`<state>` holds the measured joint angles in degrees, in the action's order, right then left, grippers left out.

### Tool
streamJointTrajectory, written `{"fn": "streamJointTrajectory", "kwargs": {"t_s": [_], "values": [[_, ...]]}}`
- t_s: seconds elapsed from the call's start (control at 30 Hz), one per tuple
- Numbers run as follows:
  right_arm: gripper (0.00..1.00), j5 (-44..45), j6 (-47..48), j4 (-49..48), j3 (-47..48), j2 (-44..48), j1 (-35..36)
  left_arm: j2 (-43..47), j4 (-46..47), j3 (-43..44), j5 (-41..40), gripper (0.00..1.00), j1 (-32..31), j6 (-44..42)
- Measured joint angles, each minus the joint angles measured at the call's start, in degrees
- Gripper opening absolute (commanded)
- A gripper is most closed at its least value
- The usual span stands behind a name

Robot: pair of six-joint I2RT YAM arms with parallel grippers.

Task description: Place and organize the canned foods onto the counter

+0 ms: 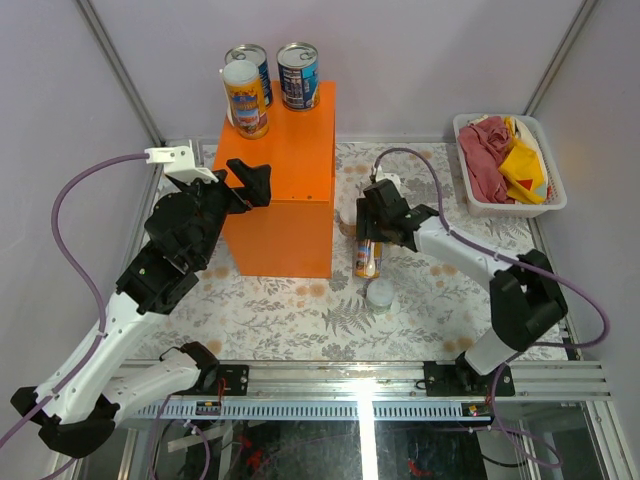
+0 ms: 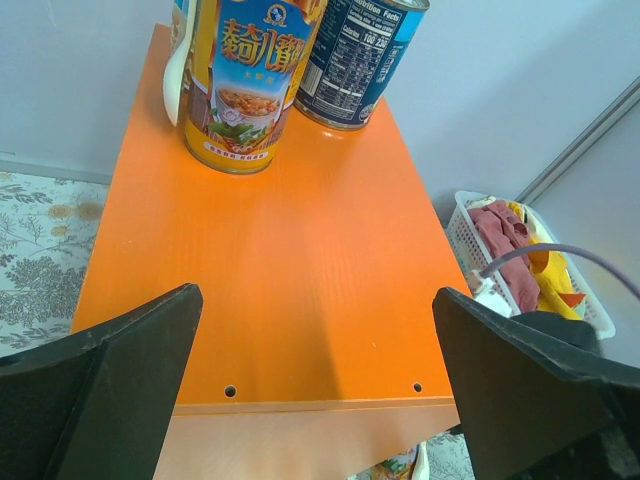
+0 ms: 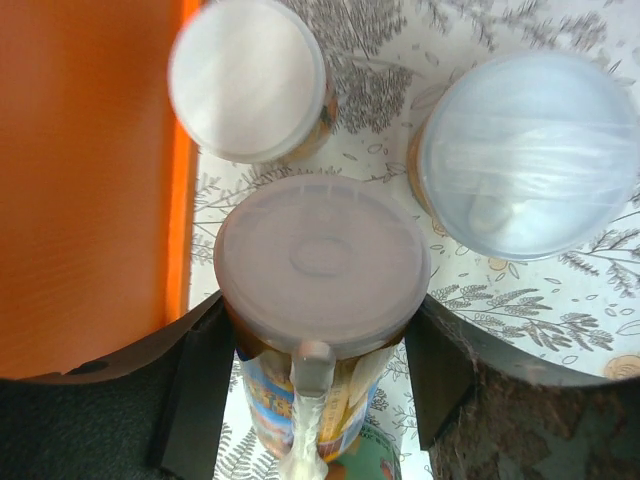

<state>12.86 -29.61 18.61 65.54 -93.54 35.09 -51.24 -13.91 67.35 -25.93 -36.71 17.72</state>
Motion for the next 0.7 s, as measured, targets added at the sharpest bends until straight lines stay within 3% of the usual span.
{"fn": "streamJointTrajectory", "kwargs": {"t_s": [0.43,0.7], "values": [[0.00,1.4,5.8,0.1,0.5,11.3,0.1,0.1,0.0,0.0,0.0,1.00,0.0,0.0],[0.00,3.3,12.7,6.8,18.5,11.8,0.4,0.0,0.2,0.0,0.0,1.00,0.0,0.0]]}}
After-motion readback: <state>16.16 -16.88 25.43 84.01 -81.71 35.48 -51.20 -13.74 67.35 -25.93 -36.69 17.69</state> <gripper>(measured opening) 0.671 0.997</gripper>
